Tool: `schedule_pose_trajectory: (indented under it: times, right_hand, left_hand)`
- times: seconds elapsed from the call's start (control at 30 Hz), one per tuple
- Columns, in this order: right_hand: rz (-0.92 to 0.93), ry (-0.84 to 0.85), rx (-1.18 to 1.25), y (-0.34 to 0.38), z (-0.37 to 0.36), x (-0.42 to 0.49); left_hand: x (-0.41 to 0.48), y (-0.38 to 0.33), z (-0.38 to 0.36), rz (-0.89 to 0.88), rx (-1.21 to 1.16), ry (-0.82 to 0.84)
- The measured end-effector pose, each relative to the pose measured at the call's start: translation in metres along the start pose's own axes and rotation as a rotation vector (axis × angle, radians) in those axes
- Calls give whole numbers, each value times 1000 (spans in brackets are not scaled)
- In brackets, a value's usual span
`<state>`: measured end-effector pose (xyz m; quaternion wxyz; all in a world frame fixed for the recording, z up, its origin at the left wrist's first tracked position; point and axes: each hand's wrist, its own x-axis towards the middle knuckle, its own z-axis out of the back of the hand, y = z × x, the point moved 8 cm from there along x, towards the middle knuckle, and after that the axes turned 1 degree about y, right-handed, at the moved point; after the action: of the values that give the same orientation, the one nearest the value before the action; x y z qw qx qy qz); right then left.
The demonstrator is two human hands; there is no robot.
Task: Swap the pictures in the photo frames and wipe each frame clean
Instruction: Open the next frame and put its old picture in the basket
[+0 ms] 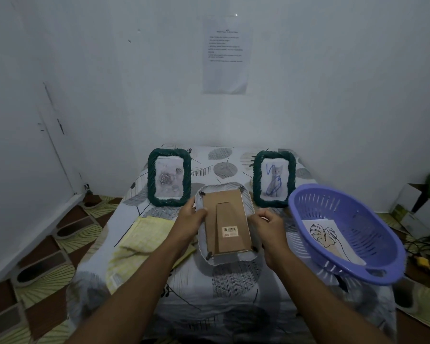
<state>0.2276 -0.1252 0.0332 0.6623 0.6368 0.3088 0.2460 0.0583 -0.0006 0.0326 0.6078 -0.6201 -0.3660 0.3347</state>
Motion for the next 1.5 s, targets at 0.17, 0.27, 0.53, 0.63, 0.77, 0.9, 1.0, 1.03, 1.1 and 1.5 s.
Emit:
schedule_pose_trajectory:
  times: [0.17,0.27,0.53,0.63,0.77,0.9,1.0,1.03,1.1,1.5]
  right_hand:
    - [44,50,-127,-8,4,11]
    - [89,76,-208,-15,3,19]
    - [280,124,-516,-14,2,39]
    - [295,96,-697,-25,6,51]
    - [257,130,-701,-35,5,64]
    - [238,157,-648,-35,2,74]
    - [210,162,-598,-41,2,77]
    - [209,154,-596,-42,2,77]
    - [213,116,-603,-44,2,77]
    - [173,240,-408,-47,1,71]
  left_hand:
    - [-1,12,-5,-53,70,47]
    - [6,22,-4,-32,131,46]
    - [11,19,-5,-148,521,-21]
    - [15,26,-2,-191,568,-25]
    - [25,33,-2,-185,664,-15]
    - [37,45,-2,-122,626,4]
    - [39,53,-1,-118,611,-28]
    - [39,53,-1,-122,628,-42]
    - [38,53,0,-119,656,-66]
    - [39,55,2,-116,652,-97]
